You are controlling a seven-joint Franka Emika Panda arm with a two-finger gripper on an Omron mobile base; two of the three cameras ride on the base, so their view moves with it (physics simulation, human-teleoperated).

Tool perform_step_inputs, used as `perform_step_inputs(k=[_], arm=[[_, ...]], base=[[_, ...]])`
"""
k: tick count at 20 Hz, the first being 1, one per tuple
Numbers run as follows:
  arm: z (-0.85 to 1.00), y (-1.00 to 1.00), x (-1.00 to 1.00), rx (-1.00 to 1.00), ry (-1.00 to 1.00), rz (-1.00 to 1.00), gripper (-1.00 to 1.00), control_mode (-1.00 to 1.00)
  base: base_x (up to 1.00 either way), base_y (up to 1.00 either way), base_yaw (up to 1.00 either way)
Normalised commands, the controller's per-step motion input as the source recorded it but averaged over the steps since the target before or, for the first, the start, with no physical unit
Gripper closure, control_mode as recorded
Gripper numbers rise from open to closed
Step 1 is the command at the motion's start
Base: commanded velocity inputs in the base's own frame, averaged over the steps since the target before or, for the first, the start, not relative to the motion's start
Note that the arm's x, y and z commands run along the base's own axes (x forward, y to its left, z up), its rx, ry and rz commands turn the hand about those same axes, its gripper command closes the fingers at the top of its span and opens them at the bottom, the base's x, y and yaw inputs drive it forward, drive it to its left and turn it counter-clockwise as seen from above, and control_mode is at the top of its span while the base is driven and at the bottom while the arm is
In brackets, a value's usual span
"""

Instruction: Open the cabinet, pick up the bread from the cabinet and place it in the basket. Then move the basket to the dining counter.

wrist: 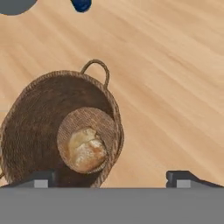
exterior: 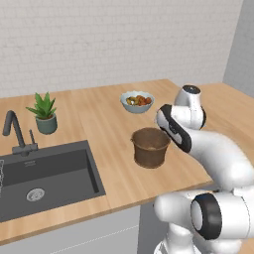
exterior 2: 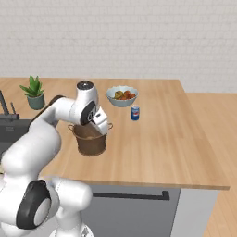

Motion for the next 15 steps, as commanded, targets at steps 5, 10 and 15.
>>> perform_step_inputs(k=[5, 10, 15], arm=[[1.00, 0.24, -0.87, -0.25, -0.31, 0.31, -1.00, -1.00], [1.00, 0.33, -0.84, -0.30, -0.32, 0.35, -1.00, -1.00], [0.71, 0.46, -0.31, -0.28, -0.04, 0.34, -1.00, -1.00]], base=[[0.00, 0.00, 0.00], [0.00, 0.00, 0.00], [0.00, 0.00, 0.00]])
